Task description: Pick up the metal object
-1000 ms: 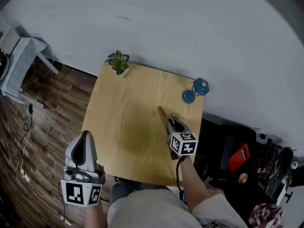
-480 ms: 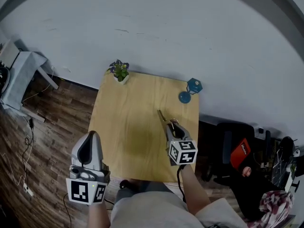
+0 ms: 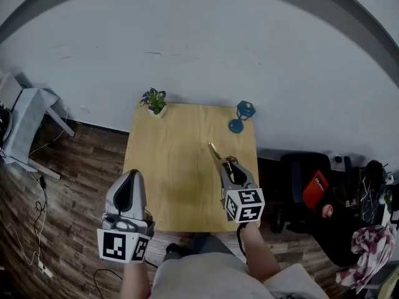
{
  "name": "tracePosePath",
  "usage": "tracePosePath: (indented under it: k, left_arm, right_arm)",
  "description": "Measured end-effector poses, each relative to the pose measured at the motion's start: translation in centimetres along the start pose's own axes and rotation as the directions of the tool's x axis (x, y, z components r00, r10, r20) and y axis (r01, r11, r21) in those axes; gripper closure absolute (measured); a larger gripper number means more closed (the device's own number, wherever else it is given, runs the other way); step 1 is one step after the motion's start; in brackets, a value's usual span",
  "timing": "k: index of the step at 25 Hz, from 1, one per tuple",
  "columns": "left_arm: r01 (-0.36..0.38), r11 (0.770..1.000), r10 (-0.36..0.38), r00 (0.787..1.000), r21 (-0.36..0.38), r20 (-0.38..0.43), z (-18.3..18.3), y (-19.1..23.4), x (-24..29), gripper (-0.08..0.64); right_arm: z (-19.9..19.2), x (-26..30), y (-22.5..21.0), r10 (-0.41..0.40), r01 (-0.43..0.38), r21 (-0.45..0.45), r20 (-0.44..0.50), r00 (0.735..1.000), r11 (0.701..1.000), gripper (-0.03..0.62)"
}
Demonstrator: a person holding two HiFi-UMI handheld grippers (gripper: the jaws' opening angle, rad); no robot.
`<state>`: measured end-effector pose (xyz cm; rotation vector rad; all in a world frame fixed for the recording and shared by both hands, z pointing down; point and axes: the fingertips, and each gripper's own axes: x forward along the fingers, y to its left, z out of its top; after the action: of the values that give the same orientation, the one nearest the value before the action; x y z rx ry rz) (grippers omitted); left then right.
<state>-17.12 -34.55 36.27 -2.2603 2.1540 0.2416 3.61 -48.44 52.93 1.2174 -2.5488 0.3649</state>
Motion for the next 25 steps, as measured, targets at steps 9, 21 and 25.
tracePosePath:
  k: [9, 21, 25]
  left_arm:
    - [0.078, 0.997, -0.078, 0.996, -0.004, 0.033, 1.6, -0.9, -0.9, 0.555]
    - [0.147, 0.989, -0.146, 0.987, -0.006, 0.064, 3.1, -2.0, -2.0, 0.555]
    - [0.171, 0.985, -0.170, 0.983, -0.004, 0.075, 3.6, -2.6, -2.5, 0.555]
  right_arm:
    - [3.9, -5.0, 1.6, -0.068, 0.070, -0.017, 0.111, 0.991, 0.997, 0.511]
    - [8.0, -11.6, 2.7, -0.163, 0.170, -0.009, 0.241, 0.957, 0.985, 0.509]
    - [9.0, -13.7, 3.2, -0.182, 0.194, -0.014, 0.282, 0.942, 0.981, 0.509]
